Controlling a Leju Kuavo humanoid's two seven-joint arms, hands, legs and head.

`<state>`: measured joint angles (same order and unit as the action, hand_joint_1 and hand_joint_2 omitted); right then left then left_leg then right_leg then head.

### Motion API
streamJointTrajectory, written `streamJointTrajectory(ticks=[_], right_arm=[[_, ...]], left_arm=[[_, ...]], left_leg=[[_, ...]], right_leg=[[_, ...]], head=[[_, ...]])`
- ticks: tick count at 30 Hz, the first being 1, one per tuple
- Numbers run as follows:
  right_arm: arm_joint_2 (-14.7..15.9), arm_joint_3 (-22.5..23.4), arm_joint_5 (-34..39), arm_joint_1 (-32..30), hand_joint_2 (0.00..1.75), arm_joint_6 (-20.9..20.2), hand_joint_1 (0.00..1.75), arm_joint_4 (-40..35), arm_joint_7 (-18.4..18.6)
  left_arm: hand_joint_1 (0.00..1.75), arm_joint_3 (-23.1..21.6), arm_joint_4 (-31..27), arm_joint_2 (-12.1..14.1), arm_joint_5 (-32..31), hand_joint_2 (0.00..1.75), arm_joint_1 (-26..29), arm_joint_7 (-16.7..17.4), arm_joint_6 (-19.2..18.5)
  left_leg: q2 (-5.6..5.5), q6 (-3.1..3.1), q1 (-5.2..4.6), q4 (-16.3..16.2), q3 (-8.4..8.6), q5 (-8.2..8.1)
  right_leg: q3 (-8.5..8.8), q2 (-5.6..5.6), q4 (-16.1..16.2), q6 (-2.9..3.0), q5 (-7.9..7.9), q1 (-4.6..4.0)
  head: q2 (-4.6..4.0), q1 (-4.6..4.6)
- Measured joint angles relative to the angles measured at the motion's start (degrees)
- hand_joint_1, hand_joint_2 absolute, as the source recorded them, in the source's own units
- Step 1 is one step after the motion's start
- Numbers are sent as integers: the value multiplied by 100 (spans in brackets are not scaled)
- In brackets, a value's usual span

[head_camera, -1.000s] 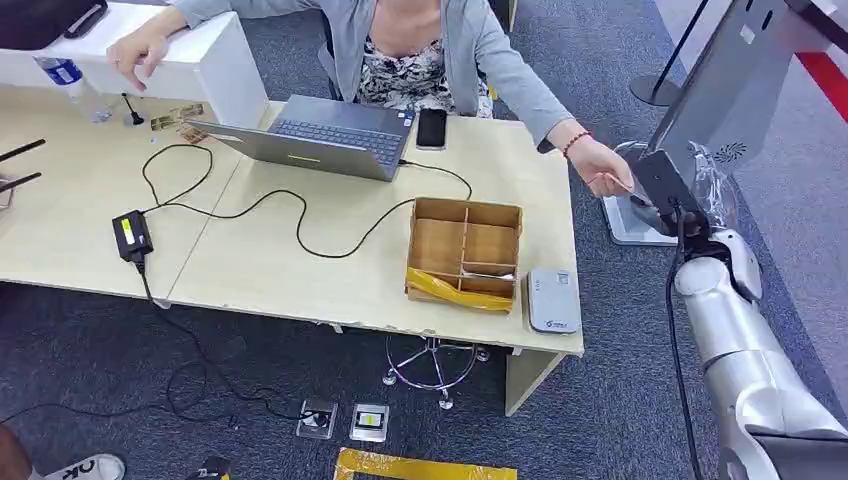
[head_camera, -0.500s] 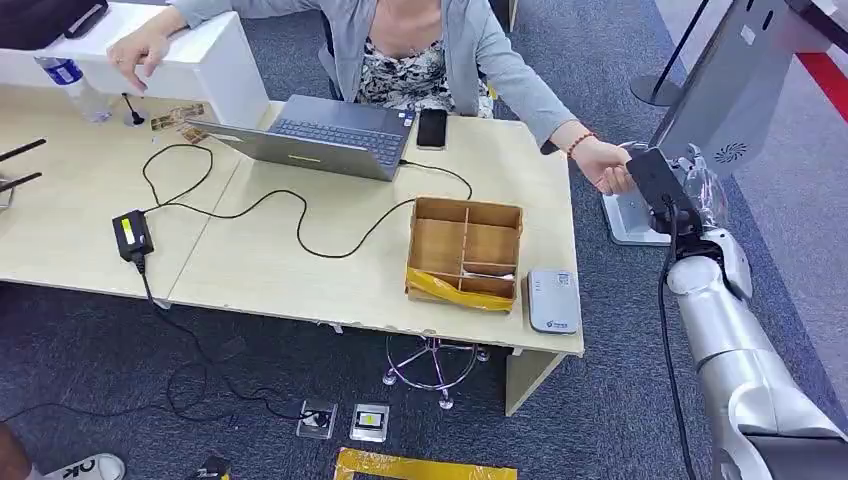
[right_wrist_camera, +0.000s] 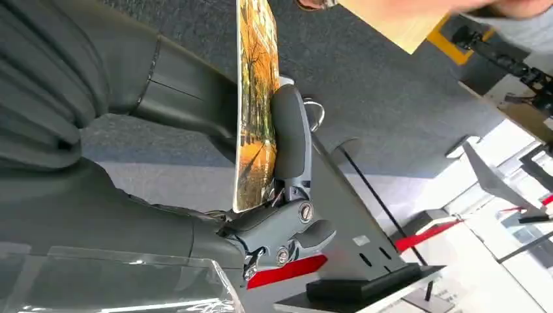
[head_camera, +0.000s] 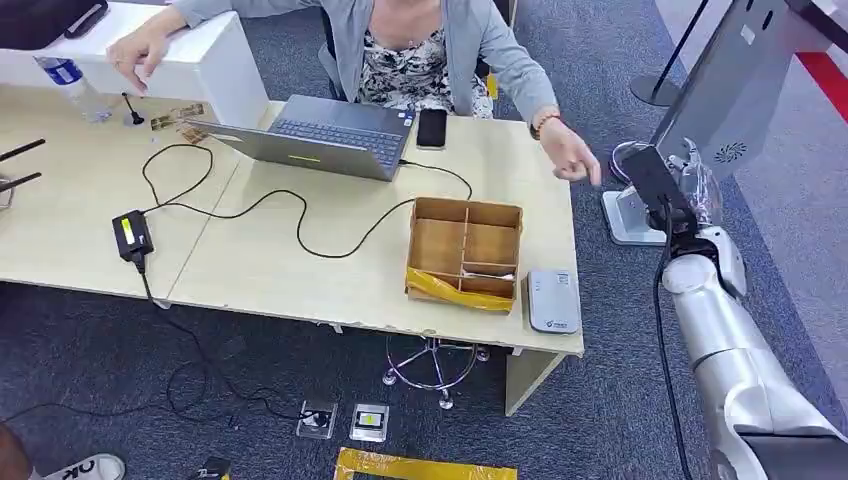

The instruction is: Pass the card to the sensor for recognition and then transmit it.

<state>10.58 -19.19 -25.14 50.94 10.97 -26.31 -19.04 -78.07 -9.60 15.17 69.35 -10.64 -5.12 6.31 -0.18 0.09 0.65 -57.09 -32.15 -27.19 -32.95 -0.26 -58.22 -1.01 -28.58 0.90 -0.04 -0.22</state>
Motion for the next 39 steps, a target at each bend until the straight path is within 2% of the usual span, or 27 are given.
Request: streamJointTrajectory(ticks=[8, 19, 28, 39], right_arm=[[101, -86, 53, -216, 175, -66, 175, -142, -15], [319, -295, 85, -1012, 175, -44, 175, -291, -122], [479, -505, 64, -1260, 175, -194, 175, -295, -146], [474, -813, -45, -1368, 175, -308, 175, -295, -157]], left_arm=[[0, 0, 0, -22, 50, 0, 14, 86, 29], [0, -2, 0, -103, 53, 0, 43, 186, 68], [0, -20, 0, -138, -77, 0, 44, 105, 75], [0, -20, 0, -181, 37, 0, 47, 66, 132]], left_leg=[[1, 0, 0, 0, 1, -1], [2, -1, 0, 0, 1, -2], [3, -1, 0, 0, 0, -2], [5, -1, 0, 0, 0, -2]], right_leg=[[-1, 2, 1, 0, 0, 0], [-2, 5, 3, 0, 0, 0], [-1, 5, 3, 0, 0, 0], [0, 8, 2, 0, 0, 0]], head=[[0, 2], [0, 0], [0, 2], [0, 2]])
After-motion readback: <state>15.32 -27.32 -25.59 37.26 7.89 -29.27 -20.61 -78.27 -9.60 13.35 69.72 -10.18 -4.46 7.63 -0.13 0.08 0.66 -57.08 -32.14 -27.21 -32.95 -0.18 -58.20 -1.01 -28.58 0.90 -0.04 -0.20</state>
